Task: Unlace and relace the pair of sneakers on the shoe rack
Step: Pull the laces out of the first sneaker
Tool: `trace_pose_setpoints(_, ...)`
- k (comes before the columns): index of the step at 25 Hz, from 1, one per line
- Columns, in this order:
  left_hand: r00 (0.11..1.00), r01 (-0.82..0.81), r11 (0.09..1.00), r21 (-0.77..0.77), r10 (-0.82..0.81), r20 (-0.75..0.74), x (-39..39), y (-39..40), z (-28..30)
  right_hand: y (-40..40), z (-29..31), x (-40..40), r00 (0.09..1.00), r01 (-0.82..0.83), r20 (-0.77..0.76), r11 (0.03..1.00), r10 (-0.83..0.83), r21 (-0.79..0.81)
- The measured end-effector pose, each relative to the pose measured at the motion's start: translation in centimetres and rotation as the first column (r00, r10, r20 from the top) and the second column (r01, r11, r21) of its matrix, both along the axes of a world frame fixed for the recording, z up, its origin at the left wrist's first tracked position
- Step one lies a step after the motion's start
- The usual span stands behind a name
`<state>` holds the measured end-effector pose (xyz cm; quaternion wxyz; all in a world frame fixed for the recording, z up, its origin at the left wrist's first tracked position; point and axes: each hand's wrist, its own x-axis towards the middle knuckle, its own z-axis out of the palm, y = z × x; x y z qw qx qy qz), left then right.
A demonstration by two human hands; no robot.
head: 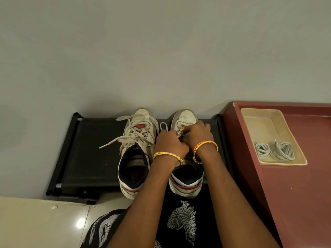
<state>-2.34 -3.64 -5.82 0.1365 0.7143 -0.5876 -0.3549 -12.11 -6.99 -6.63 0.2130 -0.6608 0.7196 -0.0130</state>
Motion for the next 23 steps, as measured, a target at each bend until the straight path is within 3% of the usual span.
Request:
trace_pose_setpoints(8,0.991,-0.130,0.990,-0.054,0.127,-0.044,-0.8,0.6,-0.7,-0.3,-0.8,-0.4,0.959,0.201,0.213,0.978,-0.185,-0.056)
trace_pose_setpoints(11,0.979,-0.189,0.981,-0.046,0.185,-0.091,-0.8,0.6,-1.0,-0.4,-1.5,-0.8,0.887,0.339,0.365,0.936,-0.284,-0.096)
trace_pose_setpoints(14,0.970,-0.229,0.972,-0.055,0.224,-0.091,-0.6,0.8,-1.0,-0.7,-0.9,-3.2,0.629,0.627,0.620,0.778,-0.470,-0.046)
trace_pose_setpoints(17,0.967,-0.241,0.970,-0.040,0.236,-0.097,-1.0,1.1,-0.8,-0.6,-0.8,-6.1,0.177,0.779,0.688,0.528,-0.704,0.339)
trace_pose_setpoints(18,0.966,-0.242,0.970,-0.038,0.237,-0.102,-1.2,1.1,-0.8,-0.5,-1.0,-6.5,0.091,0.766,0.666,0.479,-0.741,0.428)
trace_pose_setpoints(19,0.964,-0.248,0.968,-0.036,0.243,-0.109,-1.3,1.1,-0.7,-0.5,-1.4,-6.5,0.080,0.754,0.647,0.471,-0.758,0.458)
trace_pose_setpoints(20,0.960,-0.260,0.965,-0.036,0.254,-0.116,-1.4,1.1,-0.7,-0.5,-1.5,-6.2,0.125,0.746,0.643,0.499,-0.756,0.442)
trace_pose_setpoints(21,0.956,-0.273,0.961,-0.039,0.267,-0.119,-1.4,1.1,-0.6,-0.6,-1.6,-6.0,0.217,0.742,0.646,0.554,-0.732,0.379)
trace_pose_setpoints(23,0.953,-0.288,0.956,-0.049,0.281,-0.116,-1.3,1.3,-0.4,-0.8,-1.5,-5.6,0.488,0.684,0.644,0.716,-0.590,0.138)
